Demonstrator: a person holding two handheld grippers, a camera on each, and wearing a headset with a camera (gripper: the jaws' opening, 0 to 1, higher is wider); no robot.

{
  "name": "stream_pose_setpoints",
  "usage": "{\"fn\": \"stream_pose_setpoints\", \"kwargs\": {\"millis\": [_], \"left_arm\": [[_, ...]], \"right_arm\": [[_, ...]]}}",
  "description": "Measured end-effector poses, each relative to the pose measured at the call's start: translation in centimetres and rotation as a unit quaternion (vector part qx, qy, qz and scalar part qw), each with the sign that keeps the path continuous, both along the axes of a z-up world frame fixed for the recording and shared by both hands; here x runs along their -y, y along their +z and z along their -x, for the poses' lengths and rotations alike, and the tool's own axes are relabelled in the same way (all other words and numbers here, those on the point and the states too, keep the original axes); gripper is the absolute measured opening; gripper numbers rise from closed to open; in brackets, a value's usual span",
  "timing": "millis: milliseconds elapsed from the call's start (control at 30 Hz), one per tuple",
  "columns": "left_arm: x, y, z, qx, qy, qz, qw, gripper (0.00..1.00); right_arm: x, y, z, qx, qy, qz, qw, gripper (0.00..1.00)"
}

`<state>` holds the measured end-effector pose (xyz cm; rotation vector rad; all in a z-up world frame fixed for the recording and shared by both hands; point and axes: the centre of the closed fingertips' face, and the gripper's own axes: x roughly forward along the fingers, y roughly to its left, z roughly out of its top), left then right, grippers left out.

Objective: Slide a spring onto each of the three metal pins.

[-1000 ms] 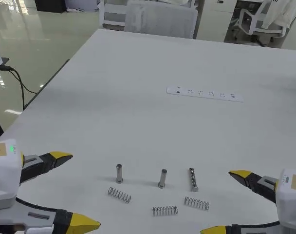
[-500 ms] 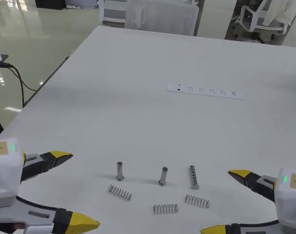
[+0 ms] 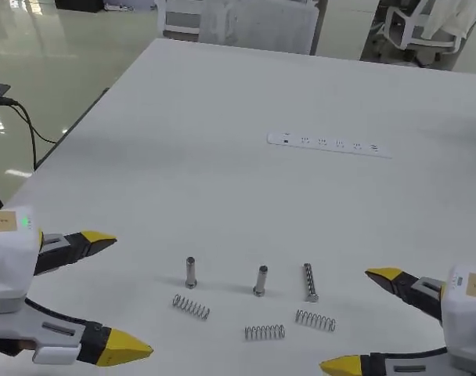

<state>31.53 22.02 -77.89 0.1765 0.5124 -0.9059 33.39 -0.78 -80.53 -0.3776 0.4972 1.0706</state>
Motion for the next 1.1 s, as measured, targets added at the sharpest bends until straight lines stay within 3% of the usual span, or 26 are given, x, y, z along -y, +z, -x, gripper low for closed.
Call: {"fn": "stream_pose_setpoints", "kwargs": {"millis": [267, 533, 867, 1100], "left_arm": [[0.4, 0.2, 0.0, -0.001, -0.008, 0.008, 0.9999, 0.98], [0.9, 0.1, 0.0, -0.005, -0.006, 0.029, 0.9996, 0.98], [1.3, -0.4, 0.4, -0.010, -0.011, 0.023, 0.9996, 0.98], [1.1, -0.6, 0.6, -0.012, -0.013, 0.017, 0.9997, 0.98]], "right_arm": [[-0.1, -0.2, 0.4, -0.003, 0.005, 0.005, 1.0000, 0.88], [0.3, -0.4, 0.4, -0.006, 0.005, 0.009, 0.9999, 0.88], [1.1, -0.4, -0.3, -0.008, -0.004, 0.010, 0.9999, 0.87], [1.2, -0.6, -0.1, -0.009, 0.011, 0.026, 0.9996, 0.87]]}}
